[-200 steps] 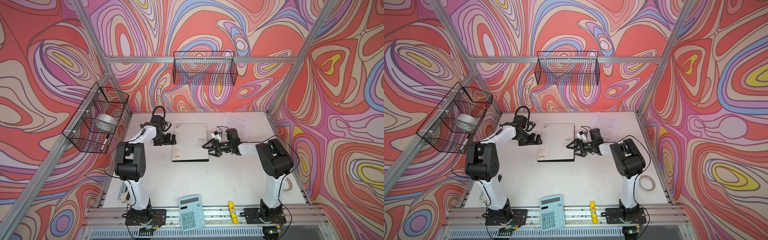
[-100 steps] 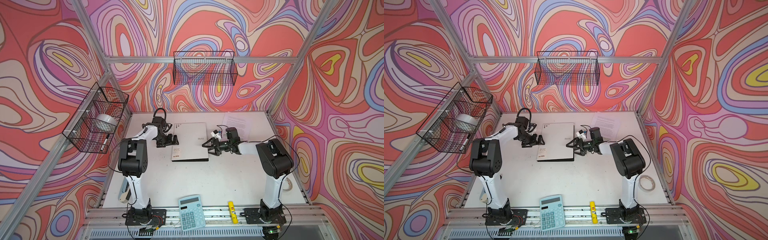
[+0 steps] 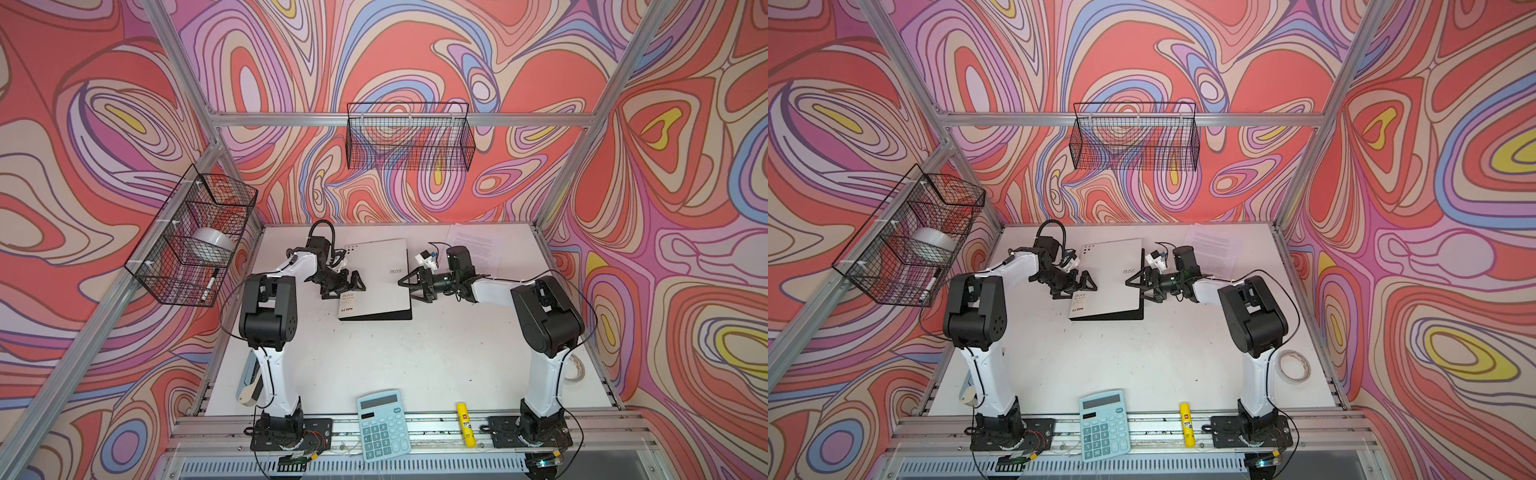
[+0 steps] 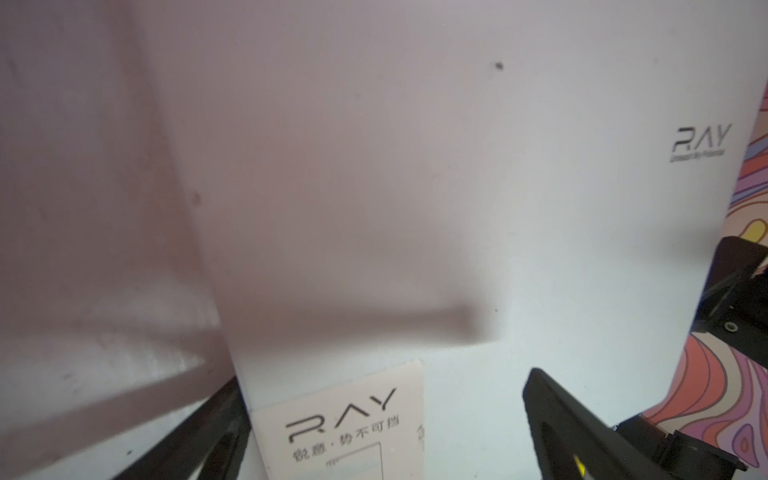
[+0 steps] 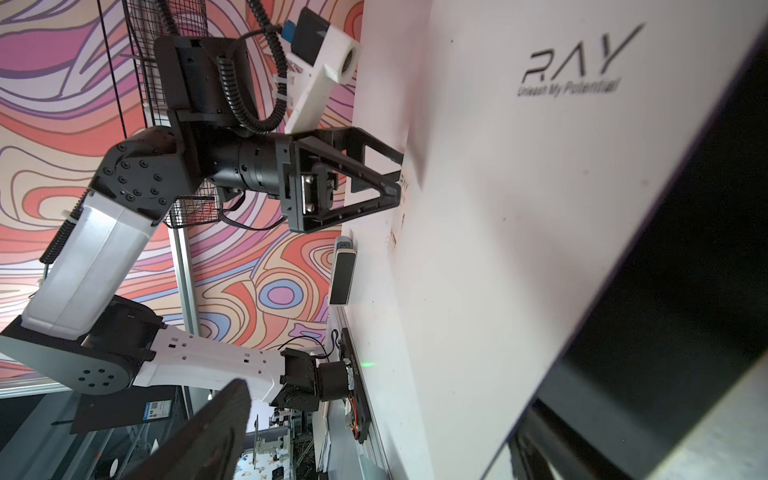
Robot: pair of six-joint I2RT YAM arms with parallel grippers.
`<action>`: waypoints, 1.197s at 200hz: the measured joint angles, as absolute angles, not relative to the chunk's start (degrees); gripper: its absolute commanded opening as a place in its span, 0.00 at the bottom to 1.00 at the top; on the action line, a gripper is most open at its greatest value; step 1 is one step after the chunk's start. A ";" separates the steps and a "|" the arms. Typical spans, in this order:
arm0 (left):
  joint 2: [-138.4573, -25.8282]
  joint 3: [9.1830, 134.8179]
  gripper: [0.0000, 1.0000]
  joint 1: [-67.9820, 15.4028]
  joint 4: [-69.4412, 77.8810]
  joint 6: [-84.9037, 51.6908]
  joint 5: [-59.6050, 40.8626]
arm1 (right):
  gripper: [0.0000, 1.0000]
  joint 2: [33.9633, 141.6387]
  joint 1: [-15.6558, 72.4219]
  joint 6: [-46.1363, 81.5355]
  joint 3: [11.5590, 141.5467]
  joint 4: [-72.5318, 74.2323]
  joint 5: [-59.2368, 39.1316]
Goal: Put the files into the folder
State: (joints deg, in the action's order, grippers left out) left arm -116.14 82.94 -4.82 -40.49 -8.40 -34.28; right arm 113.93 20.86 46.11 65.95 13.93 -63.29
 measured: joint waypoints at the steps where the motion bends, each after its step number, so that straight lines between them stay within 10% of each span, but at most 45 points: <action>1: -116.14 82.94 1.00 -4.82 -40.49 -8.40 -34.41 | 0.98 113.93 20.86 46.11 65.95 13.93 -63.29; 239: -105.51 79.94 1.00 -0.32 -41.39 -5.61 -44.82 | 0.98 113.36 28.49 39.70 83.00 -2.31 -59.13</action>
